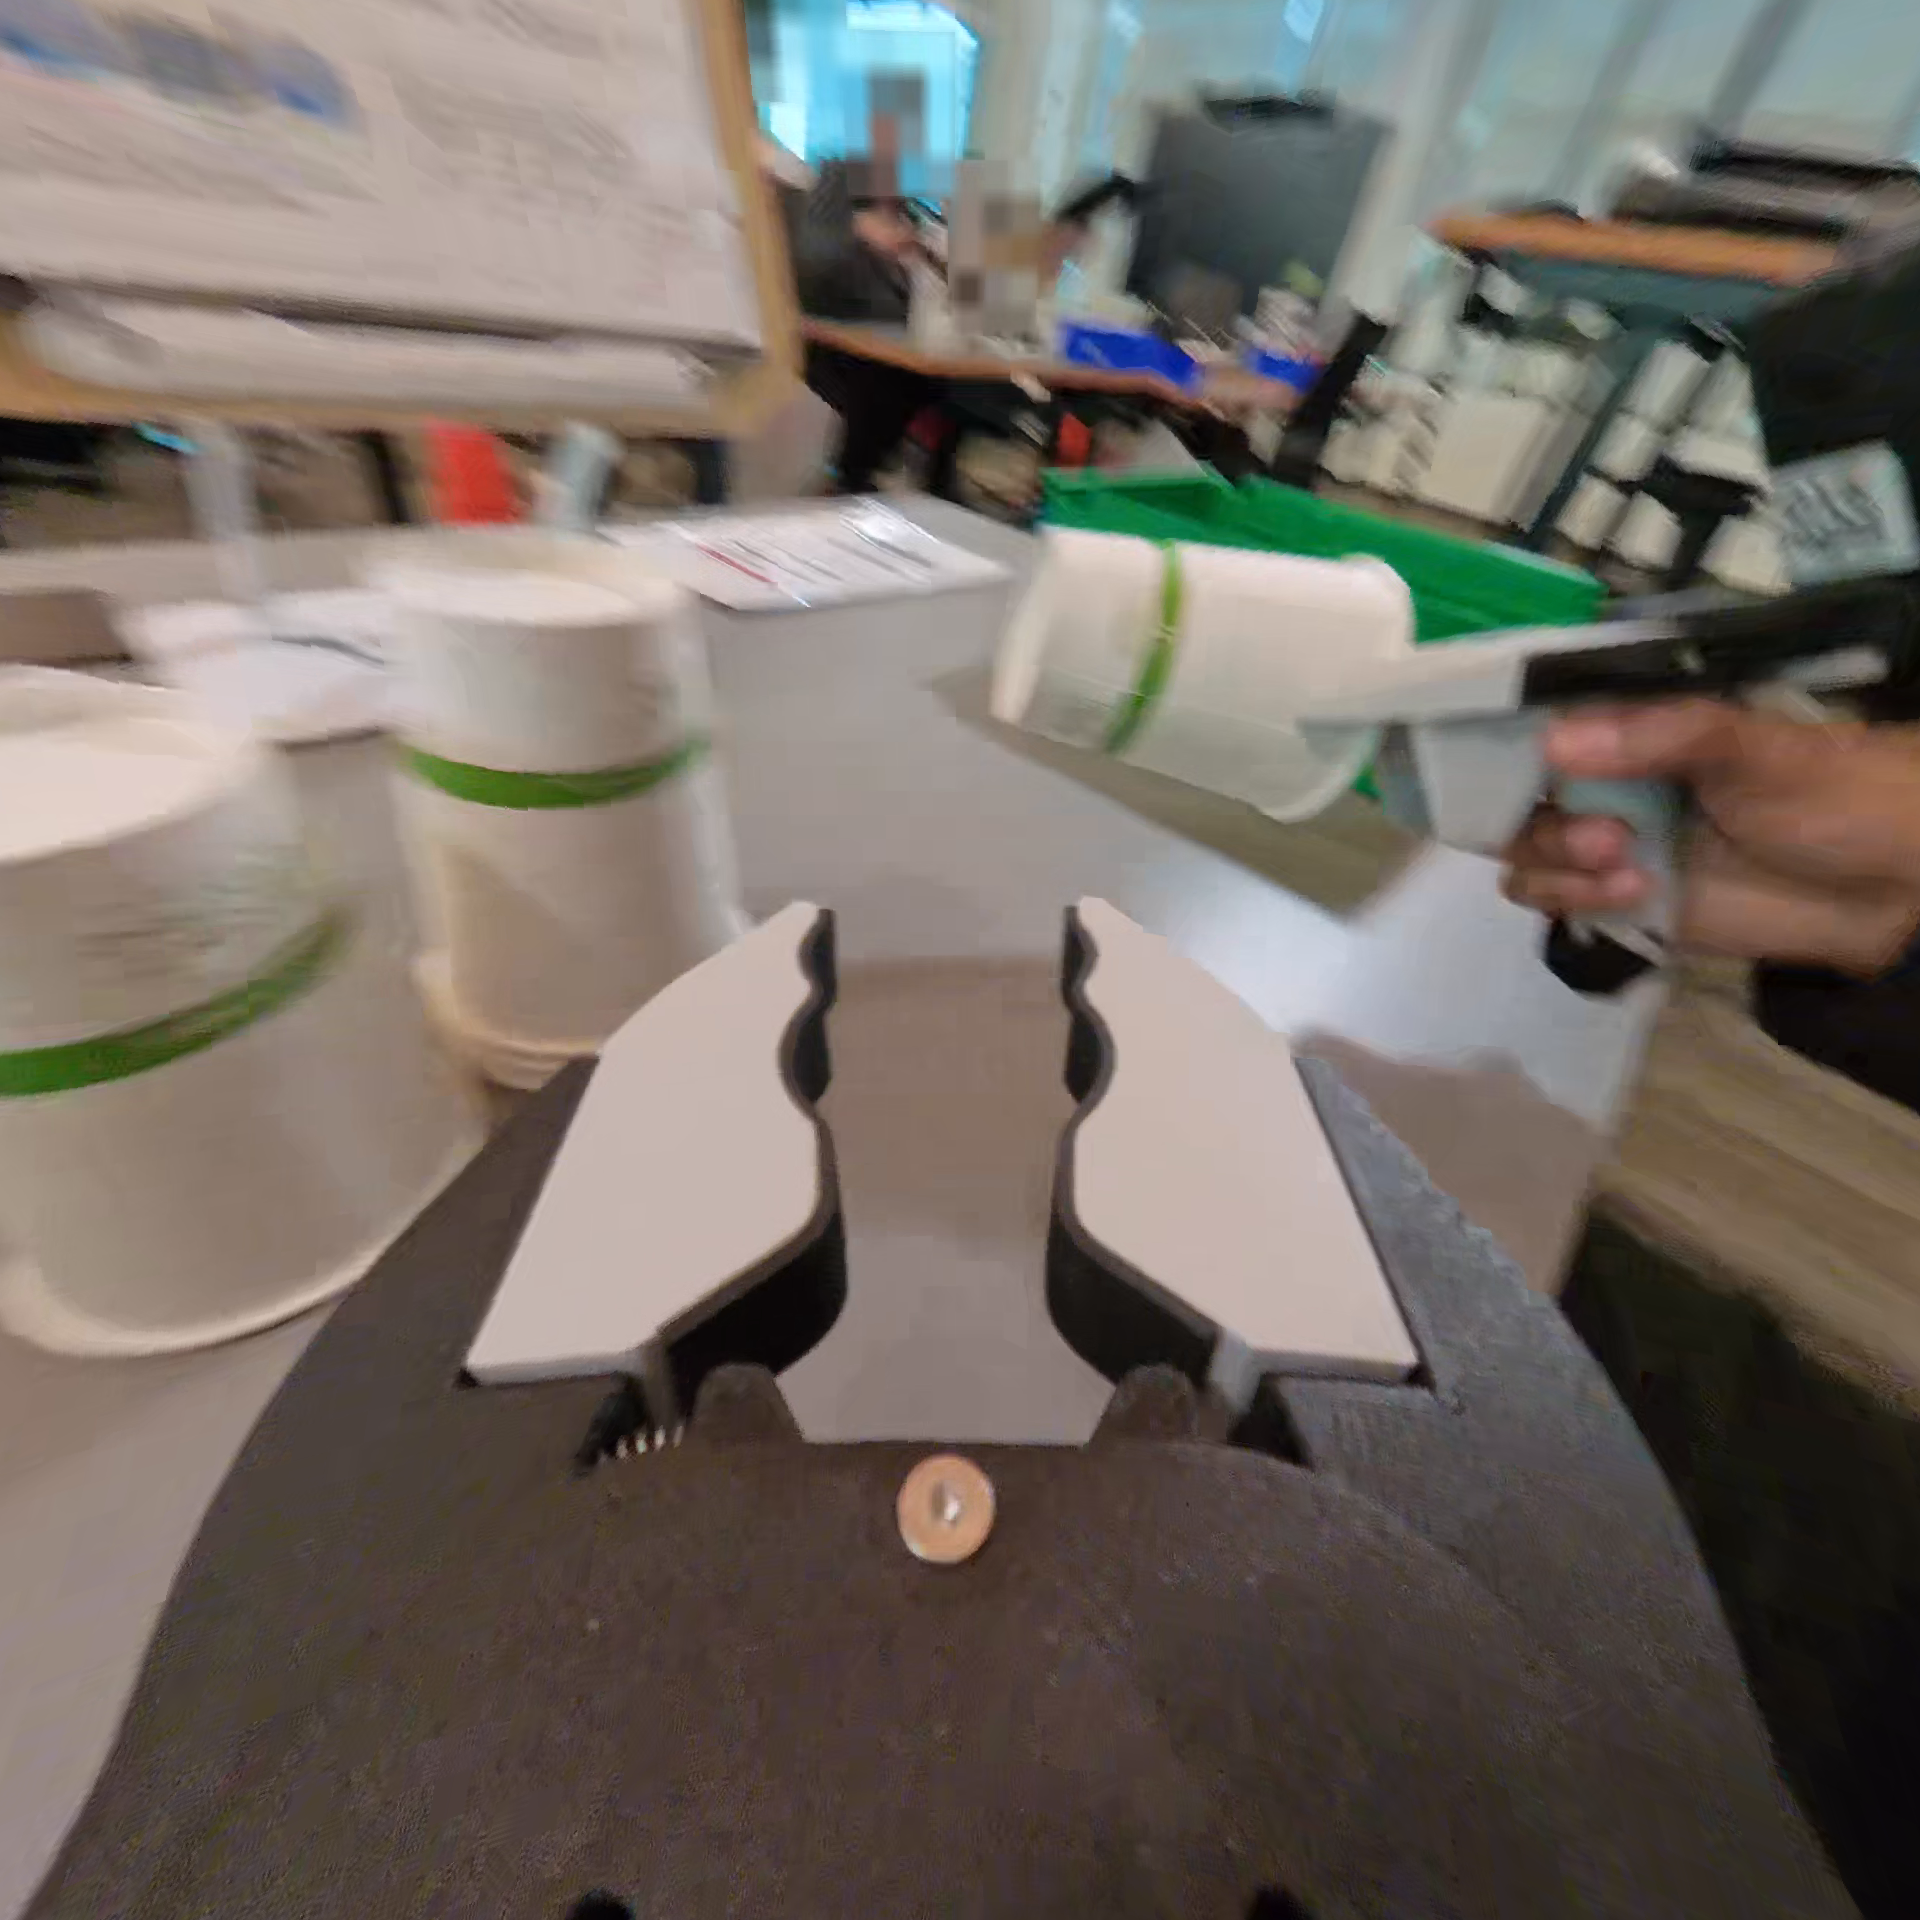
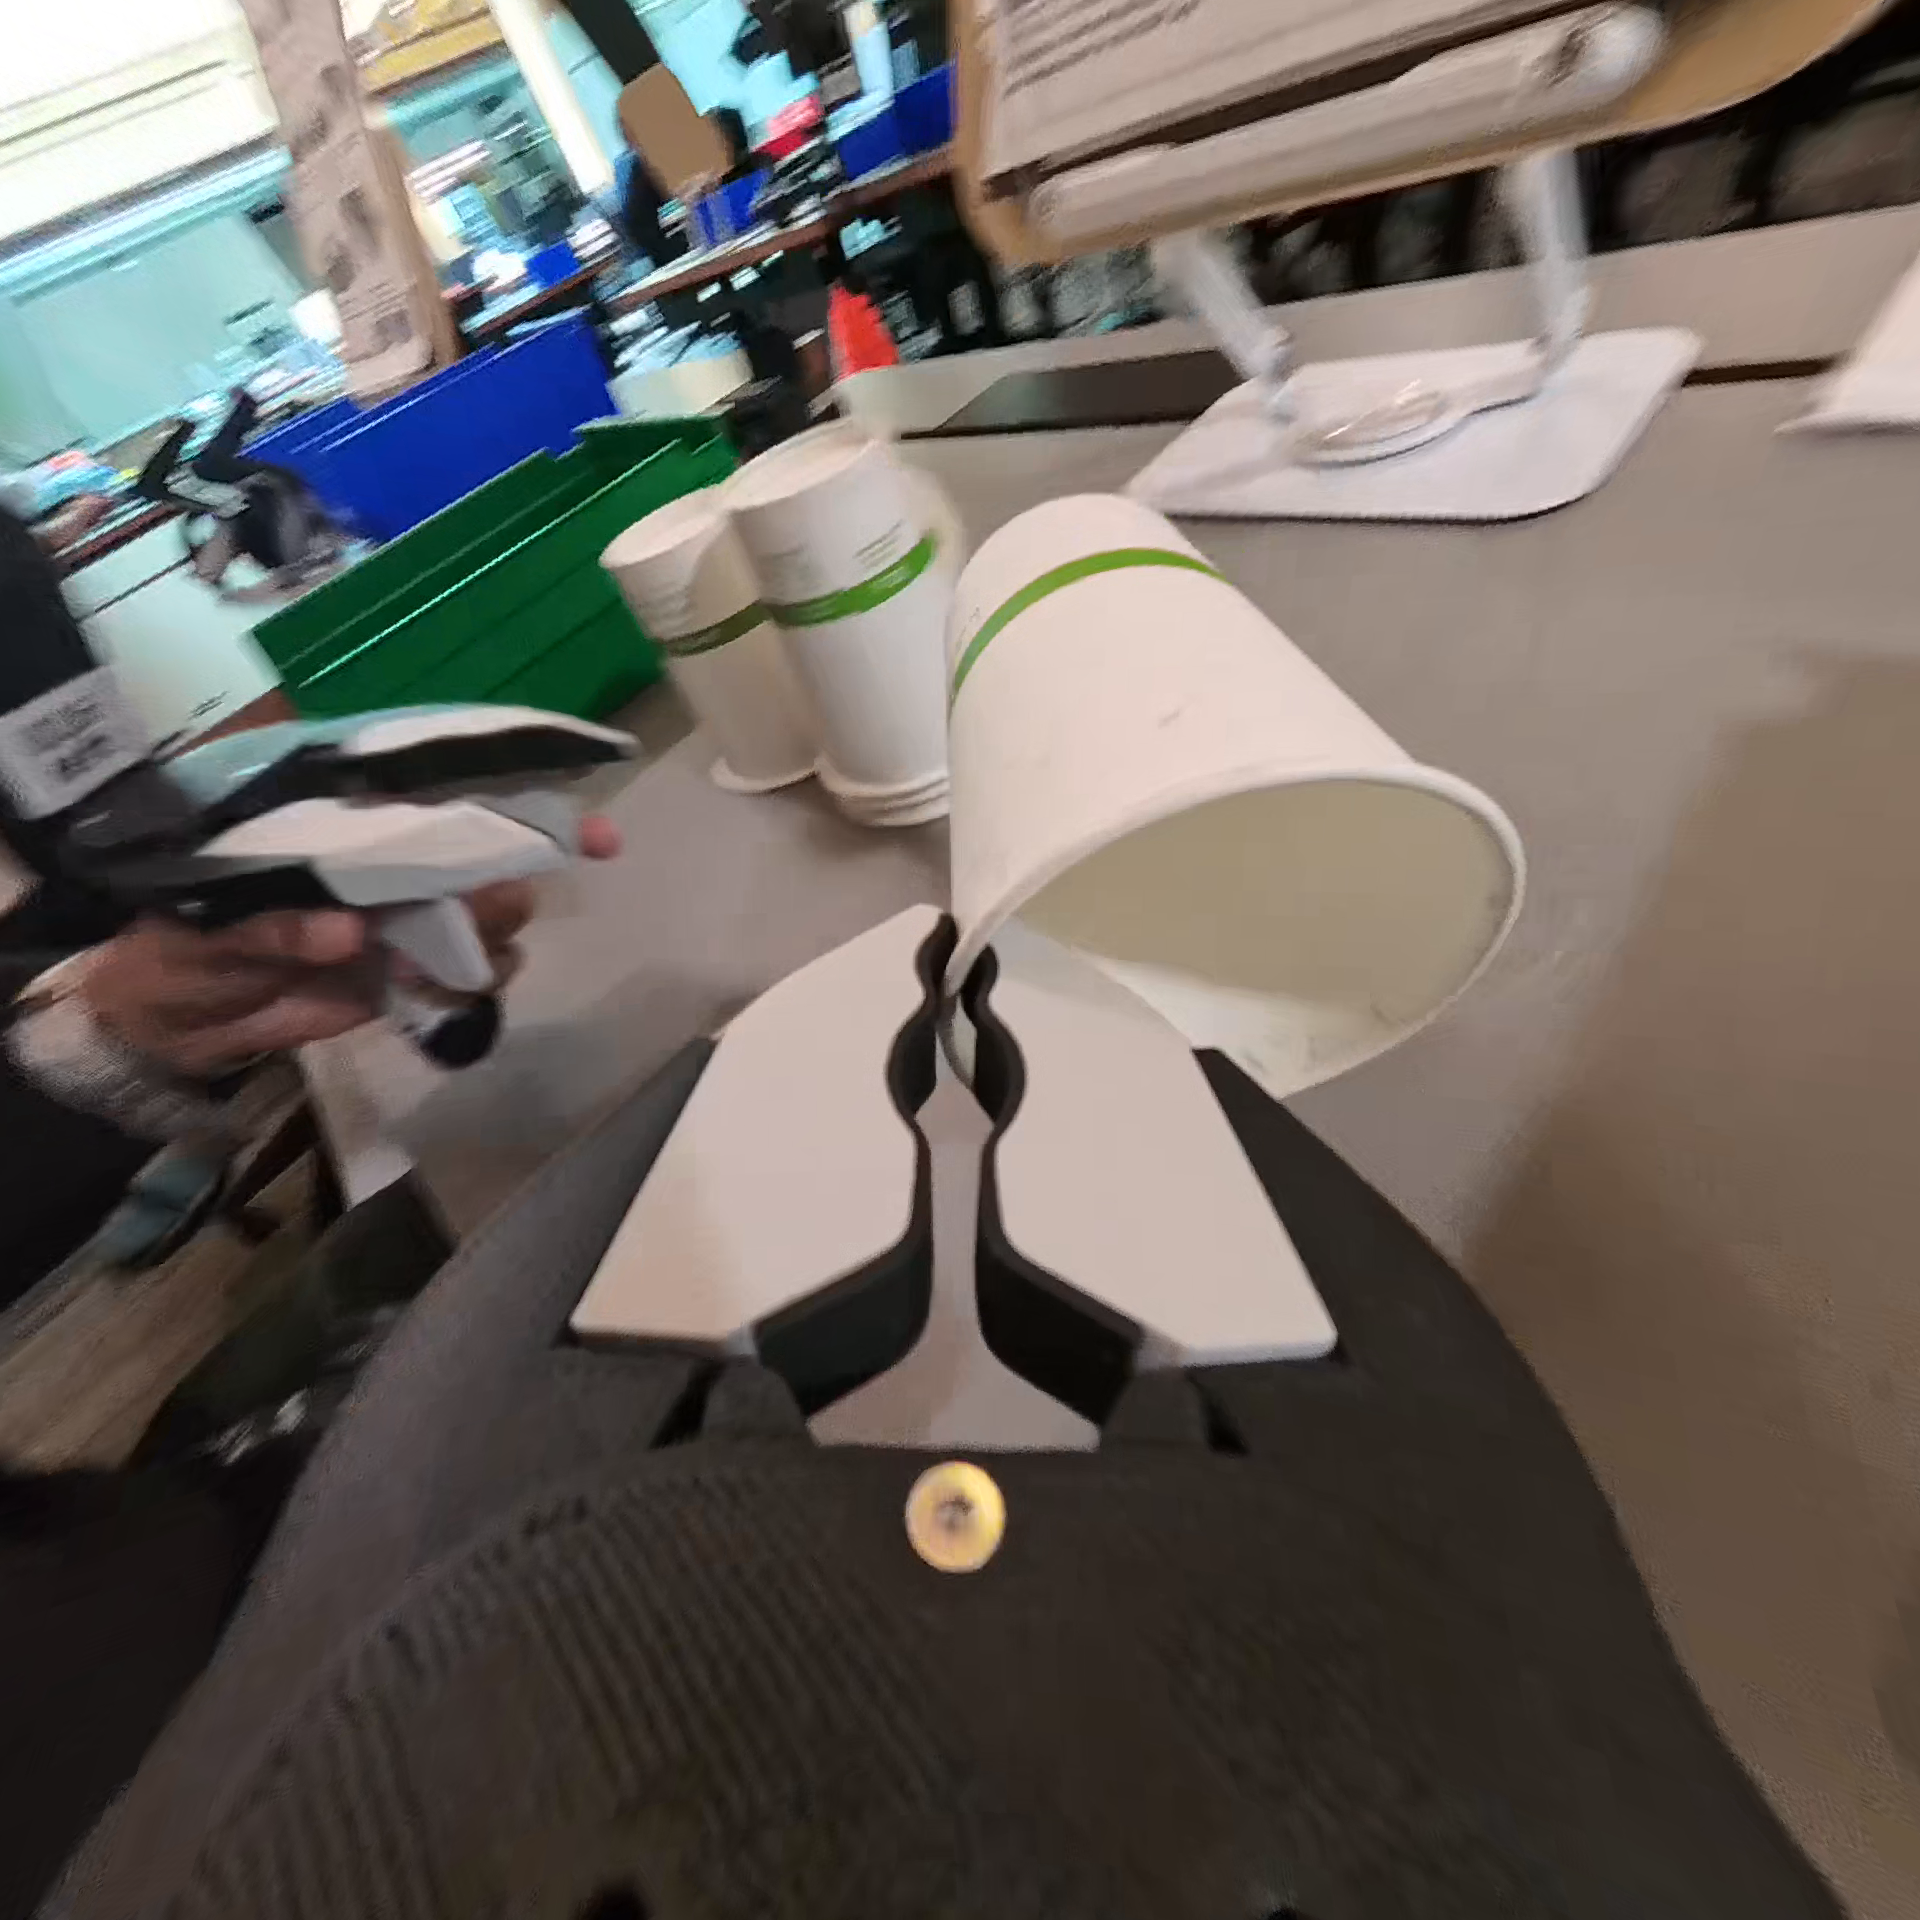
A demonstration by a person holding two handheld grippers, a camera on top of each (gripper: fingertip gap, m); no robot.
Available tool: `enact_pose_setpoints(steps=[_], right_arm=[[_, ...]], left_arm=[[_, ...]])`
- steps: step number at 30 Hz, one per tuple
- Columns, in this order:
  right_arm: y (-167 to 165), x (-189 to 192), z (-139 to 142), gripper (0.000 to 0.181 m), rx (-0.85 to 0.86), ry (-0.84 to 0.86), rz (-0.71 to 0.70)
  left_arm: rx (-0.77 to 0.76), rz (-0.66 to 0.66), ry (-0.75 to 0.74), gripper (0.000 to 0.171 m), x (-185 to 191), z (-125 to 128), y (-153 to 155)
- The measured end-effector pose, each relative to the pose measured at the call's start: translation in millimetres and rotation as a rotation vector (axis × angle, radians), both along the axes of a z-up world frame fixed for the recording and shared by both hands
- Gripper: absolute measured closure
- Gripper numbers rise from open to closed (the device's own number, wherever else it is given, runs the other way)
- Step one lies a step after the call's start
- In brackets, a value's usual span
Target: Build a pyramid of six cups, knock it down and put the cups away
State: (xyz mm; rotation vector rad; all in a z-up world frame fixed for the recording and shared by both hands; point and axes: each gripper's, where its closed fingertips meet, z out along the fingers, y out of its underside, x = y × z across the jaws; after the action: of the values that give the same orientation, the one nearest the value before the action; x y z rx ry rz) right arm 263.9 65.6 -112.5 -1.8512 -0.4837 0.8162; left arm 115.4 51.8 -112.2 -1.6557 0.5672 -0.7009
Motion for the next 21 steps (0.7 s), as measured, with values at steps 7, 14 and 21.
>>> enact_pose_setpoints(steps=[7, 14, 21], right_arm=[[-37.4, -23.7, -24.9, 0.18, 0.045, -0.24, 0.372], [-84.7, -46.3, -29.9, 0.18, -0.01, -0.247, 0.667], [-100.6, -52.5, -47.9, 0.18, -0.037, -0.359, 0.752]], left_arm=[[0.145, -0.073, 0.4, 0.088, 27.2, -32.9, -10.5], [0.289, -0.133, 0.598, 0.085, 32.3, -45.9, -19.8], [0.512, -0.238, 0.872, 0.087, 48.9, -64.1, -40.5]])
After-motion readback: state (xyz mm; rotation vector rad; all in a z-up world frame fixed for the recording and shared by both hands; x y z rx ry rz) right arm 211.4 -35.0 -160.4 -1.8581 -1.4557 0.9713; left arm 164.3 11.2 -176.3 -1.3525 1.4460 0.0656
